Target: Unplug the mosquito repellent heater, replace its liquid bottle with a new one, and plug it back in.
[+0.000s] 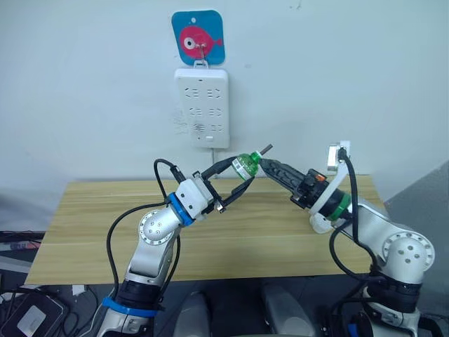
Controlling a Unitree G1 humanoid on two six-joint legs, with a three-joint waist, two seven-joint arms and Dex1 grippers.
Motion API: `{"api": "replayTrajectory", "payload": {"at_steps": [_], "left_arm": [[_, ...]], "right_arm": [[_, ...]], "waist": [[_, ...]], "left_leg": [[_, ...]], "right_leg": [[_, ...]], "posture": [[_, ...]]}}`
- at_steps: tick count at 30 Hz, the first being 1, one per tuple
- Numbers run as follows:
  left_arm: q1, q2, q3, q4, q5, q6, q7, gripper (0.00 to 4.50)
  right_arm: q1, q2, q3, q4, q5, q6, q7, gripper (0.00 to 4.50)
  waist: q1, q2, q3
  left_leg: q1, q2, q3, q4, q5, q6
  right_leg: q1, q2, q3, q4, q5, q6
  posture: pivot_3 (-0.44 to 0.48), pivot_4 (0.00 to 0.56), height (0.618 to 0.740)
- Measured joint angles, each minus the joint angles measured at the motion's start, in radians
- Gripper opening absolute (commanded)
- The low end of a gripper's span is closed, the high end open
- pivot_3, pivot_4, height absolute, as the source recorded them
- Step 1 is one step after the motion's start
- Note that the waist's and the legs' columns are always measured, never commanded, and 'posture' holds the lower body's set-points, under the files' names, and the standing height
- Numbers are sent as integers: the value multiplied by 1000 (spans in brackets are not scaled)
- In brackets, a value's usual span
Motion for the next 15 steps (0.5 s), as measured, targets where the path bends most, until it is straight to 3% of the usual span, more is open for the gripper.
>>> {"api": "replayTrajectory", "payload": {"at_steps": [4,6,8,15], "left_arm": [[0,0,-12,0,0,0,0,2208],[0,0,-12,0,0,-1,3,2208],[0,0,-12,0,0,-6,9,2208],[1,3,-16,-1,0,-20,20,2208]], "right_arm": [[-29,14,52,16,3,-57,-7,4500],[-30,13,78,20,5,-73,-7,4126],[-30,10,96,28,5,-86,-8,3566],[-27,-5,116,38,35,-127,-24,954]], "waist": [[-3,0,0],[-2,0,0],[-2,0,0],[-2,0,0]], "left_leg": [[0,0,0,0,0,0],[0,0,0,0,0,0],[0,0,0,0,0,0],[0,0,0,0,0,0]], "right_leg": [[0,0,0,0,0,0],[0,0,0,0,0,0],[0,0,0,0,0,0],[0,0,0,0,0,0]], "posture": [[-156,203,729],[-154,204,729],[-153,203,729],[-150,205,729]]}}
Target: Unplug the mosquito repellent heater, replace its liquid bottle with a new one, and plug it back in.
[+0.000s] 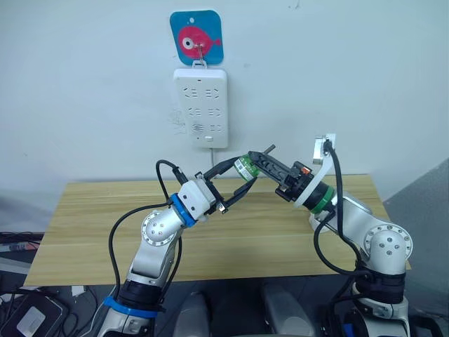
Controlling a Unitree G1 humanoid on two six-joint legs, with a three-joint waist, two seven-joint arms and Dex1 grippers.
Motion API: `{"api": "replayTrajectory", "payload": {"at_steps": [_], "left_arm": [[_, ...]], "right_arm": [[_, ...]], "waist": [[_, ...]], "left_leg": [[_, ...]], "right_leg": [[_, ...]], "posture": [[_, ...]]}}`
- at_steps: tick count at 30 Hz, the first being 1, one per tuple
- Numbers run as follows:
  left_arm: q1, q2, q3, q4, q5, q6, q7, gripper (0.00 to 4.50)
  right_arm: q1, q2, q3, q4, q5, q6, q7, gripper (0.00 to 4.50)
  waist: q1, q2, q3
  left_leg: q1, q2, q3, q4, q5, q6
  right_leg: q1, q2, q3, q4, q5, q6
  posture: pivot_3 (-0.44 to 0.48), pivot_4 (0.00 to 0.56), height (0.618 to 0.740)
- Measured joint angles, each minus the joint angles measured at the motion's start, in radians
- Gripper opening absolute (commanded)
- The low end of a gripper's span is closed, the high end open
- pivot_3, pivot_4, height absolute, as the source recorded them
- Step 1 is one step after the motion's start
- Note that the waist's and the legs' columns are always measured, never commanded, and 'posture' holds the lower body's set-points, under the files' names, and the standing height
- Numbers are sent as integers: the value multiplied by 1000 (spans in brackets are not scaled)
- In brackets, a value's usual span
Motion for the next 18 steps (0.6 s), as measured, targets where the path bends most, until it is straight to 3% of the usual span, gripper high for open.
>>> {"api": "replayTrajectory", "payload": {"at_steps": [7,10,14,18], "left_arm": [[9,5,0,-7,3,-25,2,2208],[24,11,-1,-22,-3,-14,0,3213],[73,94,-2,-39,-28,107,-34,4460],[151,199,13,-53,-111,329,-90,4500]], "right_arm": [[12,-19,19,1,55,-24,-15,827],[21,-31,34,1,69,-35,-20,827],[27,-112,73,-2,20,-38,46,827],[71,-250,127,25,-222,-107,207,827]], "waist": [[0,0,0],[0,0,0],[0,0,0],[2,0,0]], "left_leg": [[0,0,0,0,0,0],[0,0,0,0,0,0],[0,1,0,0,0,0],[0,1,0,-1,0,0]], "right_leg": [[0,0,0,0,0,0],[0,0,0,0,0,0],[0,0,0,0,0,0],[-1,1,0,-1,0,0]], "posture": [[-145,206,729],[-141,210,729],[-128,213,729],[-105,214,729]]}}
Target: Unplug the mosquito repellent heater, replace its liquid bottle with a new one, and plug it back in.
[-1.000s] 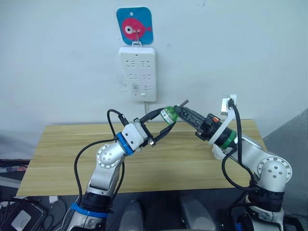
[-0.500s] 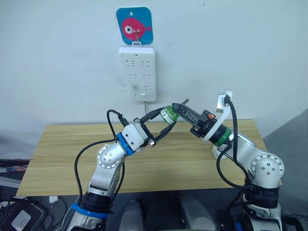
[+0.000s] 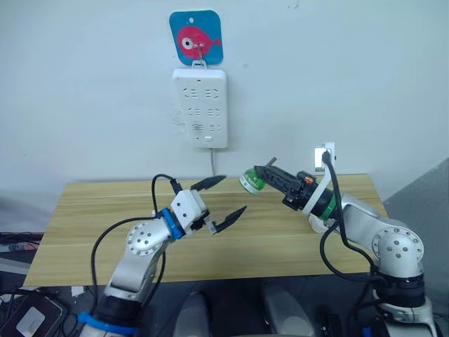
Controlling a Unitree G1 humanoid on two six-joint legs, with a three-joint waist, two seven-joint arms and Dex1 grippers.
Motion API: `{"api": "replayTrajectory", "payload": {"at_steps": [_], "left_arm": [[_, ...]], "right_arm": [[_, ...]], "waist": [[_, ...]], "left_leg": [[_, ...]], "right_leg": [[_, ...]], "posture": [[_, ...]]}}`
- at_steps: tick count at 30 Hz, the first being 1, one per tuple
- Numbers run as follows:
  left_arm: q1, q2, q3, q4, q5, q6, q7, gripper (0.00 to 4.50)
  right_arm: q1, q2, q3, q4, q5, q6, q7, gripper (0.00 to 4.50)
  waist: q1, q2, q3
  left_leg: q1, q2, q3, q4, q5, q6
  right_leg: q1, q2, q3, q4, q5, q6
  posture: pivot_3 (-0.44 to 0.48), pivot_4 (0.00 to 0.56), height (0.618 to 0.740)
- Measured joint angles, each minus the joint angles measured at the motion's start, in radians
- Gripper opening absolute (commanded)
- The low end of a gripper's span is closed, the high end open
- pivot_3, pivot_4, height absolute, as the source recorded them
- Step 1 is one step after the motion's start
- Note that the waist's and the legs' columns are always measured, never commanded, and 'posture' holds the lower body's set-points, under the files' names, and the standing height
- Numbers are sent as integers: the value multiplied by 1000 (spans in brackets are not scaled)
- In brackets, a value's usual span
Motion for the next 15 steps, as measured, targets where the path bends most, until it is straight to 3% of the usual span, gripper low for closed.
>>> {"api": "replayTrajectory", "payload": {"at_steps": [4,8,11,15], "left_arm": [[36,66,4,-67,-50,104,-62,4500],[47,84,8,-133,-108,190,-91,4500],[55,86,13,-139,-106,195,-98,4500],[80,84,22,-130,-64,141,-86,4500]], "right_arm": [[2,-51,162,130,-381,-216,102,827],[-37,-18,329,465,-810,-584,122,827],[-82,52,353,707,-959,-762,116,827],[-159,138,324,945,-1032,-899,109,827]], "waist": [[2,0,0],[12,0,0],[21,0,1],[39,0,1]], "left_leg": [[0,0,1,0,0,0],[1,1,2,0,0,0],[1,1,2,-1,0,0],[1,1,2,-2,0,0]], "right_leg": [[0,0,1,0,-1,2],[0,0,1,0,0,0],[-1,0,1,0,0,0],[-1,0,1,0,0,-1]], "posture": [[-86,217,729],[-51,220,729],[-34,221,729],[-7,215,729]]}}
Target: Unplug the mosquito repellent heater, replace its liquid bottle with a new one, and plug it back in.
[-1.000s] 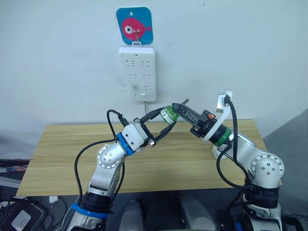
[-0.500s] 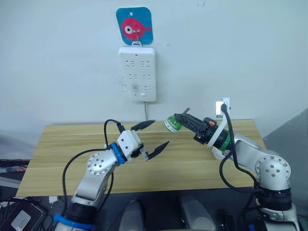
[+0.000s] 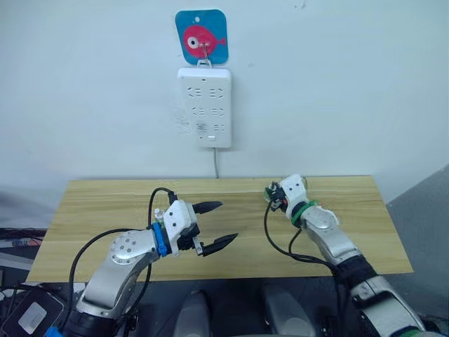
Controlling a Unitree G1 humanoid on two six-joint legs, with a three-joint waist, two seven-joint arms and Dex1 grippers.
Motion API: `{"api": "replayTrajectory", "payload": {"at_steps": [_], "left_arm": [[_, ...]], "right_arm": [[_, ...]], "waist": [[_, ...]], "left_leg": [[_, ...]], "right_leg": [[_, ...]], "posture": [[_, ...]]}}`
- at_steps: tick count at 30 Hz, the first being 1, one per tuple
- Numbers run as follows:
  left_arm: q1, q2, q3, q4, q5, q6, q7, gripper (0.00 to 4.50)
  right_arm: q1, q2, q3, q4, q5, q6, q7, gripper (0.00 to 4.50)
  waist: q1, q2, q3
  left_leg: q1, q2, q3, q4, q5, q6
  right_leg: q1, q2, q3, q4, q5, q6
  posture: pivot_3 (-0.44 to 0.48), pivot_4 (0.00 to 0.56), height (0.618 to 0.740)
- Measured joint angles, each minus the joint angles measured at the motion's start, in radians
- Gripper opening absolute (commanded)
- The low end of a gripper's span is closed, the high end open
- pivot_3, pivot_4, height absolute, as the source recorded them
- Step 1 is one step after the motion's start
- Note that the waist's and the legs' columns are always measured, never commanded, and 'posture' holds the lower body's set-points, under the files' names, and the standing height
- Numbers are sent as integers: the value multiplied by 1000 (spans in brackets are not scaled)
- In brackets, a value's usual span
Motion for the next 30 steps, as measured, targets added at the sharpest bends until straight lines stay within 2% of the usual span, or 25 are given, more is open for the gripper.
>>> {"api": "replayTrajectory", "payload": {"at_steps": [5,11,15,18,24,27,30], "left_arm": [[29,-22,8,0,26,-48,28,4500],[55,-45,8,-13,33,-50,50,4500],[72,-39,11,-52,22,-29,48,4500],[103,-37,28,-73,22,2,75,4500],[262,-71,128,-88,32,68,210,4500],[344,-128,196,-87,29,64,281,4500],[402,-153,256,-62,36,49,329,4500]], "right_arm": [[-31,53,-47,160,-36,-104,19,827],[-22,71,-110,195,-36,-149,51,2892],[22,70,-155,111,-10,-124,98,4447],[85,47,-156,-49,14,-61,164,4482],[216,-144,-79,-543,99,221,400,4482],[204,-230,-8,-764,123,335,503,4482],[160,-260,30,-859,113,407,535,4482]], "waist": [[23,0,0],[38,0,0],[39,0,0],[39,0,0],[39,2,1],[38,1,1],[42,0,2]], "left_leg": [[0,-1,0,0,0,0],[0,-1,0,1,0,0],[0,0,0,0,0,0],[0,0,-1,0,0,0],[0,0,-1,0,0,0],[1,1,-2,1,0,0],[1,0,-2,1,0,0]], "right_leg": [[0,-1,0,0,0,0],[0,-1,0,1,0,-1],[0,-1,-1,1,0,-1],[0,-1,-1,1,0,-1],[1,-1,-1,0,0,-1],[1,-1,-1,0,0,-1],[2,0,-1,-1,0,-1]], "posture": [[9,213,729],[5,216,729],[1,218,729],[3,223,729],[-14,231,729],[-12,231,729],[-8,230,729]]}}
